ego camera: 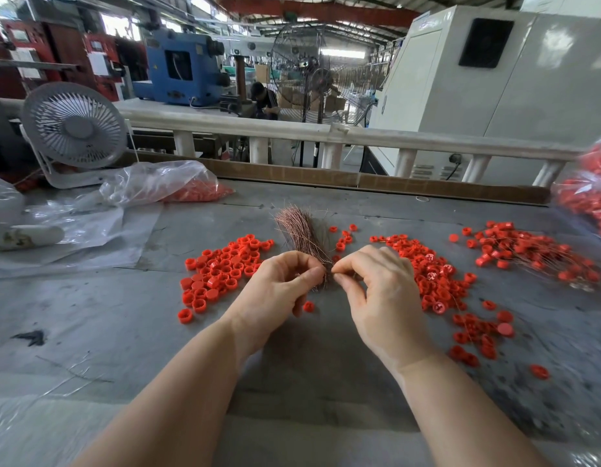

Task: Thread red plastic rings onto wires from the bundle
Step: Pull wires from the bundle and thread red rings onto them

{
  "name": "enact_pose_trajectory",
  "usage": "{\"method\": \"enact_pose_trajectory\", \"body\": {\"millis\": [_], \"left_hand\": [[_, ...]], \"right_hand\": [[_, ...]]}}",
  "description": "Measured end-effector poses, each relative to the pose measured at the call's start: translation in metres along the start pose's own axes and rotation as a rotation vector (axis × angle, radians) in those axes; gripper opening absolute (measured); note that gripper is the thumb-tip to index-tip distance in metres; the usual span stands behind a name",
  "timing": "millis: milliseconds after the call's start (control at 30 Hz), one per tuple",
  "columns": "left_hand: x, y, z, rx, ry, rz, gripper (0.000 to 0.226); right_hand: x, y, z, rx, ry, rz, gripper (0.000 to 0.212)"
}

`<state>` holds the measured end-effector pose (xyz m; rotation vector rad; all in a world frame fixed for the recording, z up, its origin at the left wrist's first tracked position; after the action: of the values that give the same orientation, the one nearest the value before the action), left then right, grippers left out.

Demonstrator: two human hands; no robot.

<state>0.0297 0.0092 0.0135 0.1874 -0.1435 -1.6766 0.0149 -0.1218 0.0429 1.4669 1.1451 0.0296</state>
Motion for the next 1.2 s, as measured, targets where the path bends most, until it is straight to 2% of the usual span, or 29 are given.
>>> {"method": "enact_pose_trajectory", "body": {"millis": [400,600,933,1200], "left_hand": [[0.004,-0.002,0.004,0.018,-0.007,-0.050,0.016],[-0.003,0.000,0.001,0.052,0.092,0.057,0.010],[-0.003,0.000,0.006,0.141,0.254,0.082,0.009],[-0.003,-0.001,0.012,0.163,0.321,0.116,0.011]], "right_hand": [[0.000,0.001,-0.001,0.029,0.022,-0.020,0.004],[-0.002,0.000,0.002,0.061,-0.007,-0.002,0.010],[-0.002,-0.001,-0.003,-0.007,-0.089,-0.003,0.004],[-0.002,-0.001,-0.005,-0.024,-0.058,-0.010,0.005]]}}
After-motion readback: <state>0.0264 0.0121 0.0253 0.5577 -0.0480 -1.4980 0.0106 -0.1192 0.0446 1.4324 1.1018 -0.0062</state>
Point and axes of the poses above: each hand's wrist, its own y-axis towards the middle knuckle, its own x-axis out of the palm, z = x × y, the point moved 5 cm from there along y, towards the middle knuckle, and after that the axes turned 1 degree about -z, right-handed, at the moved point
